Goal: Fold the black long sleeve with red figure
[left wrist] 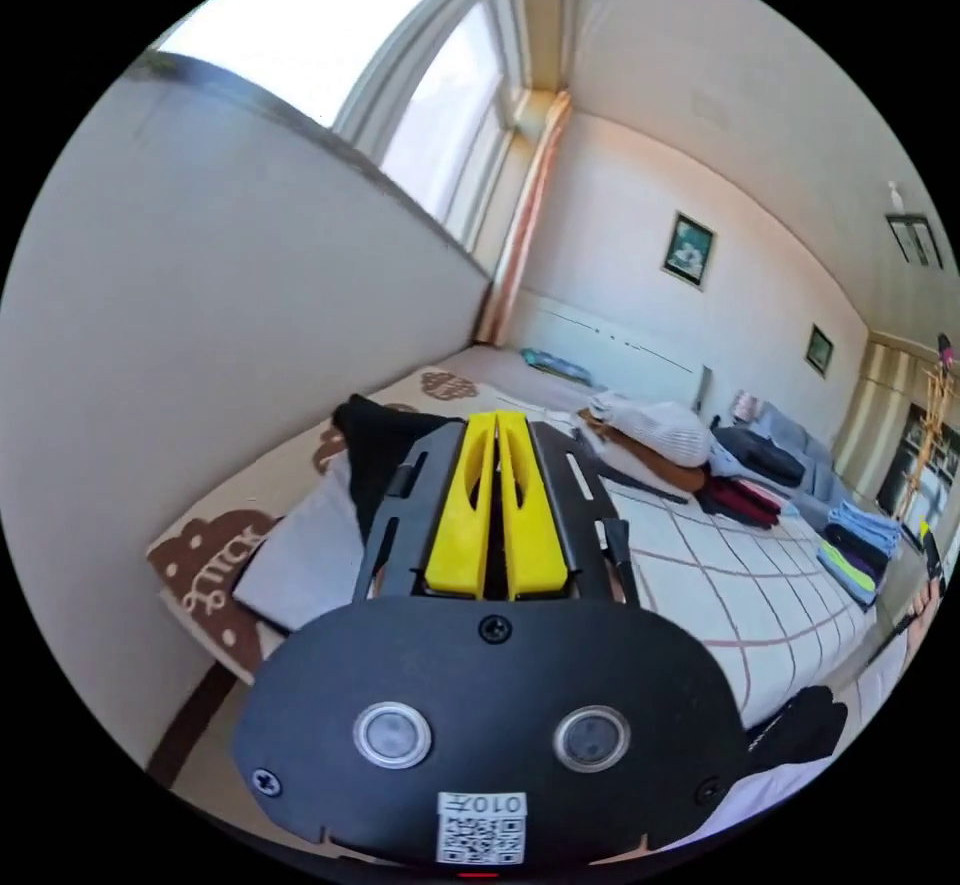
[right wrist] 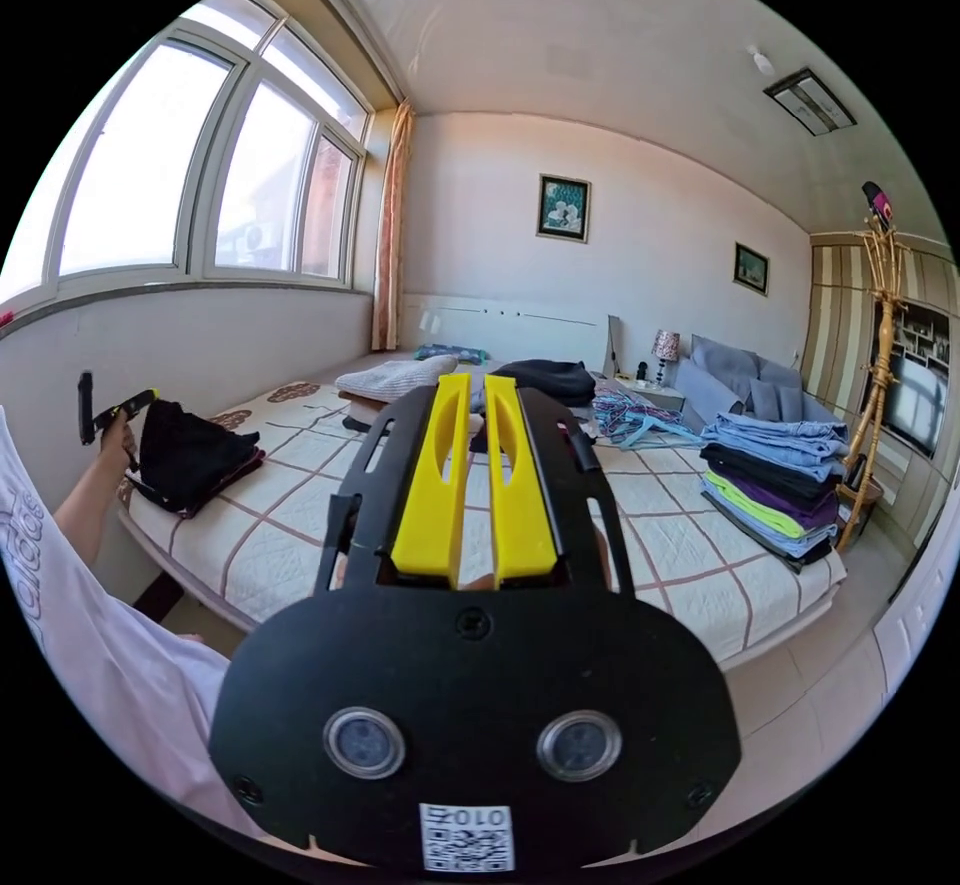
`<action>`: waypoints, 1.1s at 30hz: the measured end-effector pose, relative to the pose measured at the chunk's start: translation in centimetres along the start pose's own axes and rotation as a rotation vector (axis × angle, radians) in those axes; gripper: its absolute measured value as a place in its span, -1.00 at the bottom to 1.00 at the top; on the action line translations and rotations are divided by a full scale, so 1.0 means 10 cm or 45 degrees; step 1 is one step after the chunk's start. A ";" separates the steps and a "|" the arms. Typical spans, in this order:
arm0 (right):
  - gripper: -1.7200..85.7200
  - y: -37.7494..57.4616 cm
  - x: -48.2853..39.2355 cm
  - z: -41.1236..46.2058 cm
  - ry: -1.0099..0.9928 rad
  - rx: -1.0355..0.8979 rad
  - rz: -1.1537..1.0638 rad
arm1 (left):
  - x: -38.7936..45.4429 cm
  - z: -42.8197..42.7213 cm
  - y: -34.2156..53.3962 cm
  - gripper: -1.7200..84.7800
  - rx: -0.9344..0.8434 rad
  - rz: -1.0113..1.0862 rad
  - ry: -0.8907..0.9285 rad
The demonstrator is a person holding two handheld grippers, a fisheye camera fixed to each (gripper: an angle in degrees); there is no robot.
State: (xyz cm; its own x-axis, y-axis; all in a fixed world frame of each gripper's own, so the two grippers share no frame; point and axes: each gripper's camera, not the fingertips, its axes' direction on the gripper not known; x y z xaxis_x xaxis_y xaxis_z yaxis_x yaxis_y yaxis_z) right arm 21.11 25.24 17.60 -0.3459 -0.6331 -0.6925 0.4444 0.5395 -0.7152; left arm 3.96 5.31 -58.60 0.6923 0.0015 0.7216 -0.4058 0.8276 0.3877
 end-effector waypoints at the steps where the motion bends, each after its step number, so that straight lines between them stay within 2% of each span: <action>1: -0.85 0.02 0.02 -0.02 0.008 0.008 0.005 | 0.36 0.09 -0.08 -0.96 0.059 0.089 0.200; 2: -0.85 0.04 0.03 -0.04 0.022 0.011 0.003 | 0.53 0.12 -0.12 -0.96 0.092 0.107 0.302; 4: -0.85 0.07 0.05 -0.08 0.044 0.012 -0.004 | 1.47 0.28 -0.25 -0.96 0.069 0.258 0.452; 7: -0.85 0.11 0.10 -0.14 0.058 0.011 -0.001 | 2.42 0.45 -0.22 -0.96 -0.013 0.351 0.472; 9: -0.85 0.13 0.12 -0.18 0.083 0.009 -0.013 | 2.59 0.43 -0.15 -0.95 0.037 0.348 0.424; 14: -0.85 0.24 0.32 -0.13 0.085 -0.002 0.037 | 2.14 0.35 -0.06 -0.85 -0.068 0.357 0.252; 18: -0.85 0.25 0.34 0.05 0.032 -0.021 0.043 | 1.36 -0.42 -0.03 -0.73 -0.034 0.435 -0.427; 19: -0.85 0.25 0.32 0.12 0.025 -0.033 0.034 | 1.07 -0.52 0.01 -0.71 -0.104 0.419 -0.477; 20: -0.85 0.24 0.31 0.20 0.005 -0.047 0.032 | 0.91 -0.54 0.05 -0.70 -0.137 0.397 -0.461; 22: -0.85 0.20 0.27 0.31 -0.047 -0.055 0.030 | 0.53 -0.49 0.29 -0.67 -0.227 0.351 -0.273; 24: -0.85 0.12 0.22 0.38 -0.089 -0.064 0.015 | 0.58 -0.34 0.47 -0.66 -0.285 0.405 -0.236; 27: -0.86 -0.03 0.07 0.39 -0.084 -0.054 -0.079 | 0.88 0.04 0.70 -0.64 -0.317 0.529 -0.339; 29: -0.87 -0.09 -0.02 0.34 -0.043 -0.041 -0.150 | 1.03 0.39 0.79 -0.64 -0.392 0.581 -0.399; 31: -0.88 -0.10 -0.02 0.30 -0.013 -0.047 -0.162 | 1.16 0.93 0.91 -0.66 -0.591 0.670 -0.500; 33: -0.88 -0.09 0.03 0.25 0.012 -0.051 -0.151 | 1.17 1.09 0.92 -0.68 -0.597 0.670 -0.546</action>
State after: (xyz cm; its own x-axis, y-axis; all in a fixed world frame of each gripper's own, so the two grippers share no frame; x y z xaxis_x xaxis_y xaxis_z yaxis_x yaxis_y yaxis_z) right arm 22.68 23.16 18.30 -0.4022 -0.6887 -0.6033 0.3666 0.4828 -0.7953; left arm 1.84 6.85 -40.37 0.1550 0.3184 0.9352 -0.2567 0.9271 -0.2731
